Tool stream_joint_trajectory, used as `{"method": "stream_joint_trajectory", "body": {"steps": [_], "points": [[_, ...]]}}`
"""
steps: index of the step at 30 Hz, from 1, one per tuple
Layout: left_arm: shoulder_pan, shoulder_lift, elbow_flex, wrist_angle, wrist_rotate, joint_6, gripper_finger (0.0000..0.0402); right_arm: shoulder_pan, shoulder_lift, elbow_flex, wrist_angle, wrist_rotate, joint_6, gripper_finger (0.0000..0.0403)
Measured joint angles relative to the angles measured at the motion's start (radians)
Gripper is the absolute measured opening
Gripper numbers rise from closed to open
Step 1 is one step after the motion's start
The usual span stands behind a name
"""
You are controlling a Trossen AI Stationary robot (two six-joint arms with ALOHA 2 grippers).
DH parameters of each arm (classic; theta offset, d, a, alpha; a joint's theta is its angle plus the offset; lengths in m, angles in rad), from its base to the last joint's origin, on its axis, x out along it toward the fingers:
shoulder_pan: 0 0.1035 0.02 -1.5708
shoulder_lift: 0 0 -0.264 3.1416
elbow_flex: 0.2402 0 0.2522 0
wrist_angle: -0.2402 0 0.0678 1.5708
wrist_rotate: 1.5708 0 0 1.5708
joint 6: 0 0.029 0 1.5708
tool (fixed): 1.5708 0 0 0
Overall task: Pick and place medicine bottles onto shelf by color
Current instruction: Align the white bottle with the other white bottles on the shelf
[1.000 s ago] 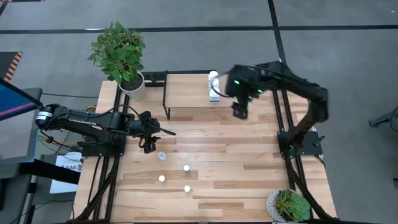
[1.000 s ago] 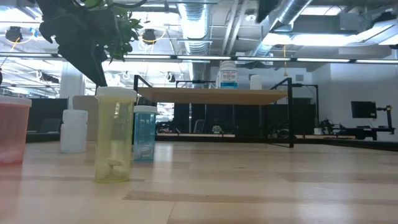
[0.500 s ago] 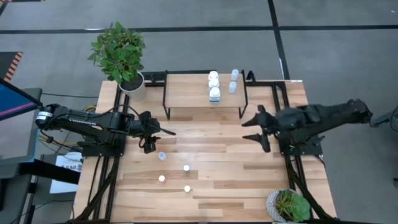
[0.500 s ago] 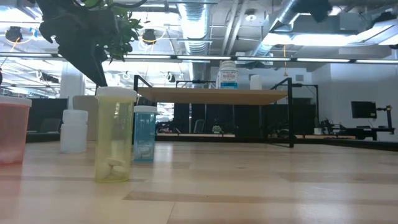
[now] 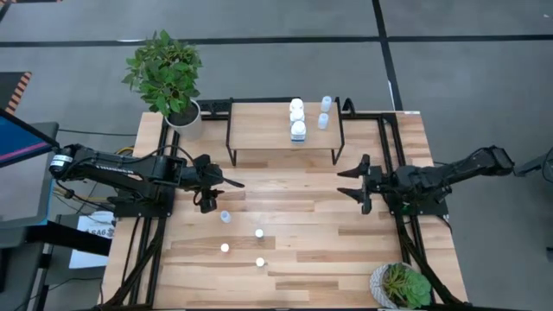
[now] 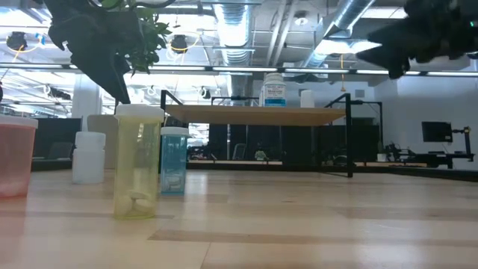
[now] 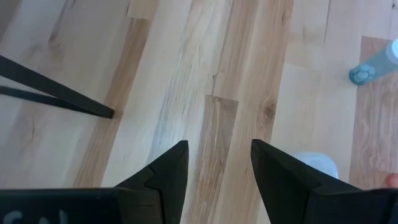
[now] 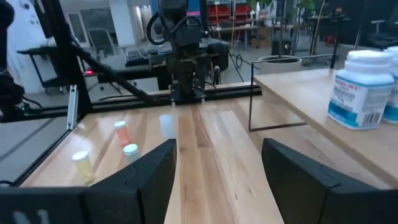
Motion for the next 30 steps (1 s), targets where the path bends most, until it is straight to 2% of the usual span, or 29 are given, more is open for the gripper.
{"method": "stream_joint_trajectory", "body": {"steps": [7, 15, 24, 30], "points": [[0.000, 0.000, 0.000, 0.001, 0.006, -0.001, 0.0162, 0.000, -0.168, -0.057, -0.050, 0.000, -0.038, 0.0259], [0.000, 0.000, 0.000, 0.006, 0.005, -0.004, 0.0162, 0.000, -0.354, -0.067, -0.207, -0.001, -0.027, 0.0259], [0.000, 0.000, 0.000, 0.051, 0.009, -0.004, 0.0162, 0.000, -0.447, -0.148, -0.203, -0.003, -0.049, 0.0259], [0.000, 0.000, 0.000, 0.098, 0.094, -0.003, 0.0162, 0.000, -0.438, -0.155, -0.204, -0.005, -0.056, 0.0259]]}}
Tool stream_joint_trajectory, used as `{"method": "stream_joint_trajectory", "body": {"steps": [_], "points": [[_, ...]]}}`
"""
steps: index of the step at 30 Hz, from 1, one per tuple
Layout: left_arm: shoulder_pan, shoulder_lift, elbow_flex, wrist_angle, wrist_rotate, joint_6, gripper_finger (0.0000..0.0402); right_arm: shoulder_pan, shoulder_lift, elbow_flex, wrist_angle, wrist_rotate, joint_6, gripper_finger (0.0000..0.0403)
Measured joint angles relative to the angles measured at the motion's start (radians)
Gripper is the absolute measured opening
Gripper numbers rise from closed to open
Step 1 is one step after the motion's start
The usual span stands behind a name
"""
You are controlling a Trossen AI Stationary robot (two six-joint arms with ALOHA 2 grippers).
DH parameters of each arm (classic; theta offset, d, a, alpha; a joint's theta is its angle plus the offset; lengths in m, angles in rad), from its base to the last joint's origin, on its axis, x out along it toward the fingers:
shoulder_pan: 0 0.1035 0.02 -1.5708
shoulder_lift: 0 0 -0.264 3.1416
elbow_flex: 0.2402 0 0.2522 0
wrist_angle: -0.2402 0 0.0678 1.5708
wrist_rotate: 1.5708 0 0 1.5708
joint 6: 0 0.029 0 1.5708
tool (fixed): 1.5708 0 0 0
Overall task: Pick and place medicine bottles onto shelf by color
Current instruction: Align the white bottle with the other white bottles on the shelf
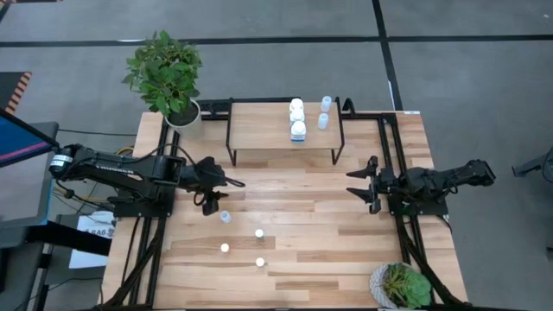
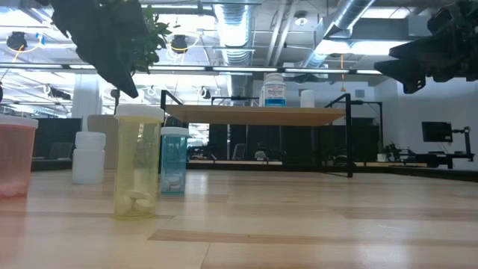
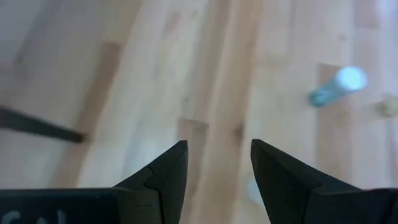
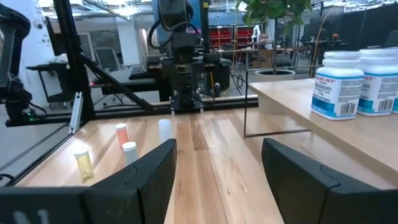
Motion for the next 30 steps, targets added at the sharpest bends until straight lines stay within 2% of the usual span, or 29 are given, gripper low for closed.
{"method": "stream_joint_trajectory", "body": {"steps": [6, 11, 17, 23, 30], "points": [[-0.001, 0.000, 0.000, 0.102, 0.134, 0.048, 0.0162, 0.000, -0.002, -0.001, -0.004, 0.001, -0.030, 0.0259], [-0.038, 0.000, 0.000, 0.125, 0.160, 0.135, 0.0162, 0.000, -0.002, -0.001, -0.007, 0.001, -0.023, 0.0259], [-0.105, 0.028, 0.000, 0.150, 0.119, 0.191, 0.0162, 0.000, -0.002, -0.002, -0.008, 0.002, -0.022, 0.0259], [-0.148, 0.034, -0.001, 0.008, 0.075, 0.184, 0.0162, 0.000, -0.003, -0.003, -0.007, 0.003, -0.022, 0.0259], [-0.158, 0.054, 0.000, -0.035, 0.068, 0.130, 0.0168, 0.000, -0.004, -0.003, -0.006, 0.003, -0.021, 0.0259]]}}
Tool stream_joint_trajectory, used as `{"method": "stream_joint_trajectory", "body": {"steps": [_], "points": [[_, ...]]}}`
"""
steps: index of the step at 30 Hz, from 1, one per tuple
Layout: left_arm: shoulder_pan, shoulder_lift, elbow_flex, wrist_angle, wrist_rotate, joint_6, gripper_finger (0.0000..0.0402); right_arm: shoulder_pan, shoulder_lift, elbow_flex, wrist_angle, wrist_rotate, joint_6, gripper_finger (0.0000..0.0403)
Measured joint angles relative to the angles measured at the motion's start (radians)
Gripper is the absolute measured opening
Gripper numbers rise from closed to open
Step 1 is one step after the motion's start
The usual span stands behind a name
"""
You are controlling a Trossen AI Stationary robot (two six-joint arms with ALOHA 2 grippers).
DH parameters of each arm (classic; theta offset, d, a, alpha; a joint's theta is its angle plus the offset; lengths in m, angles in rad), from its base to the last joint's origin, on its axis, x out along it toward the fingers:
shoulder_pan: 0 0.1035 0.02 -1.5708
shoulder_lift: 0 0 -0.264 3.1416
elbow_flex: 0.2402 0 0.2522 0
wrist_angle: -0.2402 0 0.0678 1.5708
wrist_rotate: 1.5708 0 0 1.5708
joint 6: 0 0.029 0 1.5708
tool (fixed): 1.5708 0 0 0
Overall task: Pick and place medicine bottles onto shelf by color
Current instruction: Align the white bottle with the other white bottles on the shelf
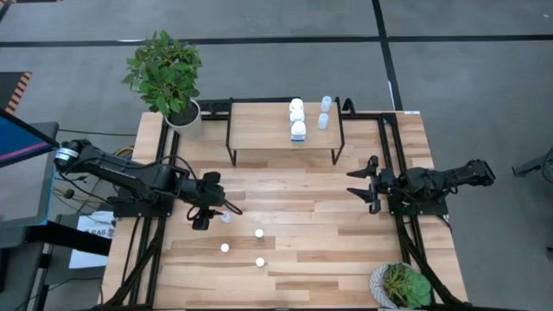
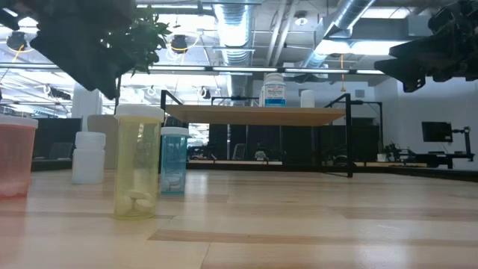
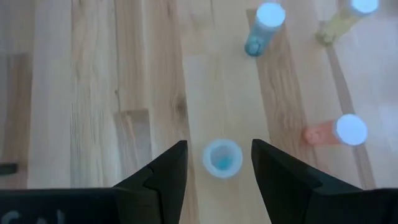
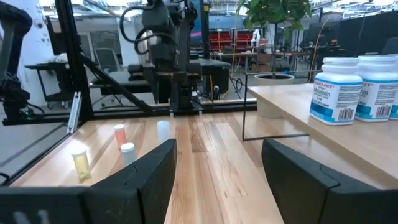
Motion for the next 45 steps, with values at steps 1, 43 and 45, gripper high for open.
{"method": "stream_joint_trajectory", "body": {"steps": [1, 43, 45], "points": [[0.000, 0.003, 0.000, -0.013, 0.000, -0.001, 0.0173, 0.000, 0.000, 0.000, -0.001, 0.000, 0.000, 0.0259], [-0.017, 0.331, 0.001, 0.076, -0.001, 0.112, 0.0161, 0.000, 0.000, 0.000, -0.001, 0.001, 0.001, 0.0259], [-0.017, 0.331, 0.002, 0.080, -0.001, 0.112, 0.0133, 0.000, 0.000, 0.000, -0.001, 0.001, 0.001, 0.0259]]}}
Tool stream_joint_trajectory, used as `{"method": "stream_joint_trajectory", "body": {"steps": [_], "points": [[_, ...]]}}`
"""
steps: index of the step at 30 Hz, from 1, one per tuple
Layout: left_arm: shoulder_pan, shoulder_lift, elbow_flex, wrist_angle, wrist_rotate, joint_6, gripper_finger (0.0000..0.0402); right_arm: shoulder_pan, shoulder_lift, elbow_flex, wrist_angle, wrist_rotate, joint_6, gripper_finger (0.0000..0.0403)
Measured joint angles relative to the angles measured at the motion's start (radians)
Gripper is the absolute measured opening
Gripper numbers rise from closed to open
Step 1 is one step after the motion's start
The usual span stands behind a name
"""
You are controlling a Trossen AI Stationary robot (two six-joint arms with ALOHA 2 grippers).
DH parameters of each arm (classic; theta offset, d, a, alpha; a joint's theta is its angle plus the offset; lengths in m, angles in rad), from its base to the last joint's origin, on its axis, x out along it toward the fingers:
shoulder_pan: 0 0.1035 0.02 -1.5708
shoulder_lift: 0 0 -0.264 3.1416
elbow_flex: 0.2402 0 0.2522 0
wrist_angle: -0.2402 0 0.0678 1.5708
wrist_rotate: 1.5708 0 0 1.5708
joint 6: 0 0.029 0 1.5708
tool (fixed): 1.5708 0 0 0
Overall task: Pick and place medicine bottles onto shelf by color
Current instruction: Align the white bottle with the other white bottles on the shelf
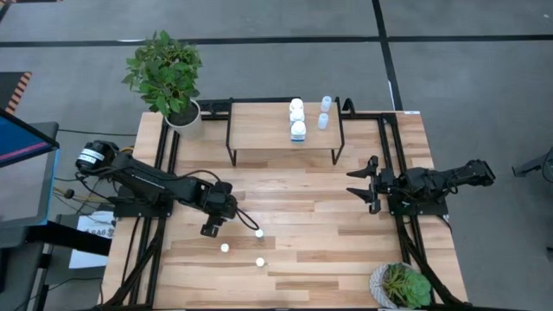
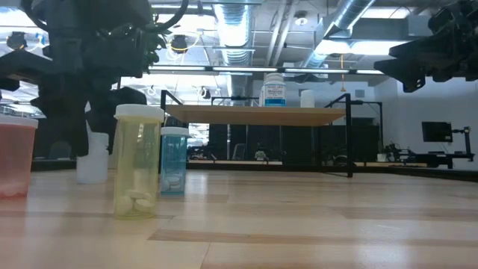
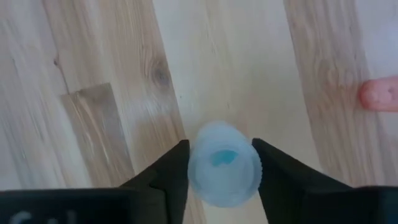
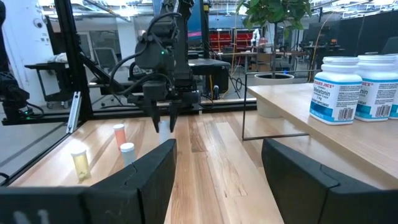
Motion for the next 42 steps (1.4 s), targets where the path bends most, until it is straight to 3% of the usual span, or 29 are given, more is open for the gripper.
{"method": "stream_joint_trajectory", "body": {"steps": [3, 9, 16, 21, 33, 39, 42], "points": [[0.000, 0.001, 0.022, -0.016, -0.010, -0.003, 0.0105, 0.000, 0.000, 0.000, 0.000, 0.000, 0.000, 0.0259], [0.007, 0.001, 0.141, -0.015, -0.106, 0.009, 0.0105, 0.000, 0.000, 0.000, 0.000, 0.000, 0.000, 0.0259], [0.102, 0.019, 0.372, -0.023, -0.166, 0.136, 0.0114, 0.000, 0.000, 0.000, 0.000, 0.000, 0.000, 0.0259], [0.200, 0.107, 0.596, -0.053, -0.166, 0.218, 0.0107, 0.000, 0.000, 0.000, 0.000, 0.000, 0.000, 0.0259], [0.401, 0.505, 1.215, -0.194, 0.044, 0.408, 0.0108, 0.000, 0.000, 0.000, 0.000, 0.000, 0.000, 0.0259], [0.456, 0.697, 1.441, -0.286, 0.151, 0.421, 0.0114, 0.000, 0.000, 0.000, 0.000, 0.000, 0.000, 0.0259], [0.464, 0.777, 1.533, -0.318, 0.153, 0.439, 0.0118, 0.000, 0.000, 0.000, 0.000, 0.000, 0.000, 0.0259]]}}
